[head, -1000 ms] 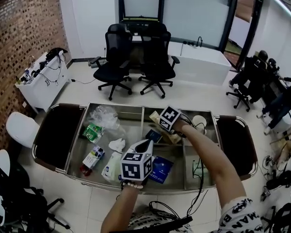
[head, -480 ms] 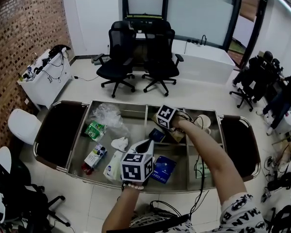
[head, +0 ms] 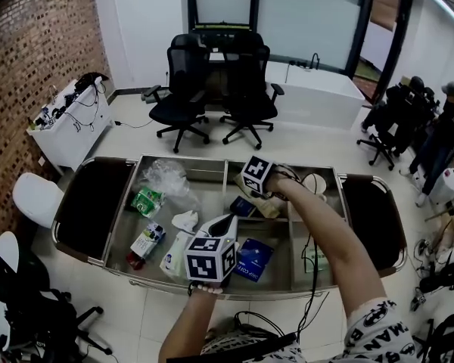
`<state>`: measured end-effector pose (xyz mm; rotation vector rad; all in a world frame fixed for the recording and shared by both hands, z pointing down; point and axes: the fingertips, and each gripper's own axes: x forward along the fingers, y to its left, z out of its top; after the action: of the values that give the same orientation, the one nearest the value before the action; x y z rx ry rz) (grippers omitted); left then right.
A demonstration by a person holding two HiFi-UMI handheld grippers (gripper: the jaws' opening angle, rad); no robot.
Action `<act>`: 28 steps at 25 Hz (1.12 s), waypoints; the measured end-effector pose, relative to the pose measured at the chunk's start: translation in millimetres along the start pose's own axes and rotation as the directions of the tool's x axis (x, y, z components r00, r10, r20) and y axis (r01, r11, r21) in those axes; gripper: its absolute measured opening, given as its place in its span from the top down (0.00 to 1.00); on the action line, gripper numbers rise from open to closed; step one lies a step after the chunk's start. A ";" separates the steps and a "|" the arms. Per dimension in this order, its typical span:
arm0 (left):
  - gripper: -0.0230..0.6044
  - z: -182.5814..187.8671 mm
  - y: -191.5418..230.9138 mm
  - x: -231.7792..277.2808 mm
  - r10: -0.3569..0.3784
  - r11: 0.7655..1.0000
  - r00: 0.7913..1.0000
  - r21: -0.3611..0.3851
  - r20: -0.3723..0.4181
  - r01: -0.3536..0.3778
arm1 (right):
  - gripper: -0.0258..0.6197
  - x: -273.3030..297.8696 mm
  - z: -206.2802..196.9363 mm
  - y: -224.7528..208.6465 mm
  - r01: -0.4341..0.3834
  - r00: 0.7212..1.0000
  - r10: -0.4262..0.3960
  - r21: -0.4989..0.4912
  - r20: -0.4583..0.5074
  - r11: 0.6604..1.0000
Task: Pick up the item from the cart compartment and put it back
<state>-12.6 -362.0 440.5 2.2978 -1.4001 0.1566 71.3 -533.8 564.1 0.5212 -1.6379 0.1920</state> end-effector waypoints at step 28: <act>0.96 -42.0 -73.9 -94.0 -0.099 0.988 0.983 0.136 0.156 0.078 | 0.95 -301.9 -176.4 200.4 0.050 0.283 -0.526 0.535 0.802 0.843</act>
<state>11.8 -238.6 425.3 2.5239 -1.3987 0.0339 157.2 -216.6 330.7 1.4994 -2.6230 -0.1073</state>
